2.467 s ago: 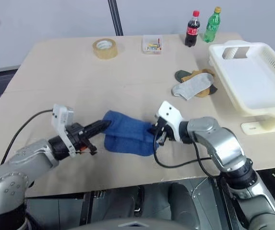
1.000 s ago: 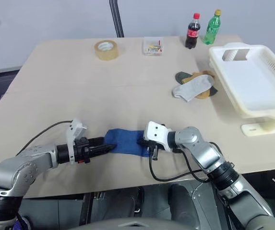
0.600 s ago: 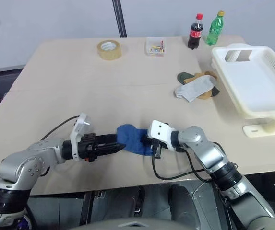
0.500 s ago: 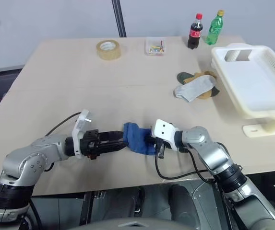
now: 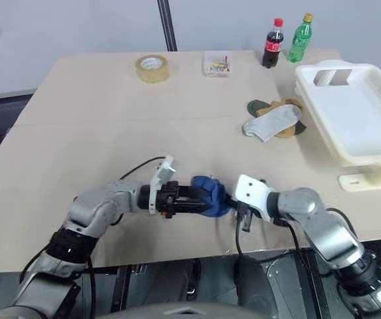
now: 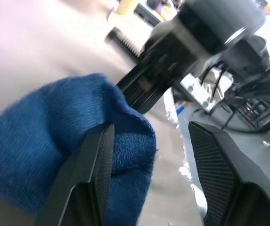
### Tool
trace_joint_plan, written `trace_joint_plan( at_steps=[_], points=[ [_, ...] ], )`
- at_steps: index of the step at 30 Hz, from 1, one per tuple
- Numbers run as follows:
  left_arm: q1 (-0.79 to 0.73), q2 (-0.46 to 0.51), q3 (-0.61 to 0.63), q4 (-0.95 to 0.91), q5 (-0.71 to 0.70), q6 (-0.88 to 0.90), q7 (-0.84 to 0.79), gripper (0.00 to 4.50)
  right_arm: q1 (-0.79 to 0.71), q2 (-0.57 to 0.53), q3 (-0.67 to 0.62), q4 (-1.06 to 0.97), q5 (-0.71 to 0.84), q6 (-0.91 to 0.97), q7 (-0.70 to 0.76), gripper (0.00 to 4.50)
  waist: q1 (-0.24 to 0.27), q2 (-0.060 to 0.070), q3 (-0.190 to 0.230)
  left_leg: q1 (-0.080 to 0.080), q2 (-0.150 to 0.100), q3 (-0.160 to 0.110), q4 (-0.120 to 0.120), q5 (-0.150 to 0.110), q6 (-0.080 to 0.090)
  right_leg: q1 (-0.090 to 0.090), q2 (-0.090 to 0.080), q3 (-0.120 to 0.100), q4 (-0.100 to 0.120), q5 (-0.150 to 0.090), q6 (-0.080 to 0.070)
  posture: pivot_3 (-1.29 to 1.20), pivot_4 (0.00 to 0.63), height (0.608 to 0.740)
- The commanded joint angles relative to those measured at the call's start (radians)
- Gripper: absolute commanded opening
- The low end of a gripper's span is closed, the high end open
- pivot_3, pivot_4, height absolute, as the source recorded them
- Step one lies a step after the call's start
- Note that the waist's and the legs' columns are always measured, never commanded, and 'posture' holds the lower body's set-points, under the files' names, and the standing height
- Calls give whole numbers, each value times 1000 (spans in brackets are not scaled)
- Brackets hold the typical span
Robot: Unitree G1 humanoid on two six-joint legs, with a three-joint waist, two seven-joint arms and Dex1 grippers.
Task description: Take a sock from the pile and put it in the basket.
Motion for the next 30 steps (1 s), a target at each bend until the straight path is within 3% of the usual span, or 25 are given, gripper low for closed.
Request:
trace_joint_plan(
  at_steps=[1, 4, 6, 8, 9, 10, 11, 13, 16, 20, 27, 30],
  points=[
    [-9, -26, -53, 57, 70, -39, -7, 2664, 73, -59, -96, -114, 43, 93, -7, 32, 8, 0, 0, 0, 0, 0, 0, 0, 0, 1, 0, 0, 0, 0, 0, 0, 150, 740],
    [4, -38, -55, 95, 97, -69, -11, 2664, 91, 1, -215, -204, 173, 255, -58, 872, 10, 1, -1, 1, 1, -1, 0, 0, 0, 3, -2, -2, -3, 0, 0, 0, 150, 740],
    [21, -40, -26, 72, 89, -102, -18, 2664, 69, 53, -247, -229, 233, 324, -88, 1851, 10, 3, -2, 3, 2, -1, 0, 0, 0, 4, -2, -1, -3, 0, 0, 0, 150, 740],
    [47, -28, 43, -2, 47, -115, -8, 2664, 20, 126, -247, -224, 263, 373, -144, 2771, 6, 3, -2, 4, 3, -2, 1, 0, 0, 5, -2, -2, -3, 0, 0, 0, 150, 740],
    [64, -14, 69, -42, 41, -127, -2, 2664, -1, 157, -237, -217, 265, 387, -172, 2936, 6, 3, -2, 3, 4, -2, 1, 0, 0, 5, -2, -2, -3, 0, 0, 0, 150, 740],
    [83, 5, 86, -80, 48, -151, -5, 2664, -21, 188, -229, -207, 267, 402, -201, 3651, 4, 3, -2, 3, 4, -2, 1, 0, 0, 5, -2, -2, -3, 0, 0, 0, 150, 740],
    [106, 27, 97, -114, 57, -174, -12, 2664, -37, 215, -225, -199, 277, 418, -221, 4070, 3, 3, -2, 3, 4, -2, 1, 0, 0, 4, -2, -2, -3, 0, 0, 0, 150, 740],
    [146, 49, 143, -177, 41, -177, 8, 2664, -74, 266, -216, -182, 301, 447, -248, 4482, 3, 4, -2, 2, 4, -2, 0, 0, 0, 4, -2, -3, -3, 0, 0, 0, 150, 740],
    [192, 83, 183, -243, 62, -219, 36, 2664, -123, 324, -180, -118, 291, 486, -307, 4482, 7, 4, -1, 1, 3, -3, 0, 0, 0, 3, -3, -3, -4, 1, -3, 0, 150, 740],
    [225, 99, 217, -295, 84, -261, 71, 2664, -133, 312, -87, 6, 209, 463, -367, 4482, 13, 4, -1, 1, 1, -4, 0, -1, 0, 4, -5, -4, -4, 2, -4, 0, 150, 740],
    [327, 133, 316, -343, 82, -333, 92, 2664, -83, 156, 105, 34, 138, 327, -259, 4482, 9, 4, -2, 2, 1, -4, -2, -1, 1, 4, -3, -5, -4, 0, 0, 0, 150, 740],
    [353, 138, 336, -345, 81, -350, 100, 2664, -86, 114, 181, 81, 82, 226, -220, 3667, 7, 4, -2, 2, 1, -3, -2, -1, 1, 5, -2, -4, -5, -1, 0, 0, 150, 740]
  ],
)
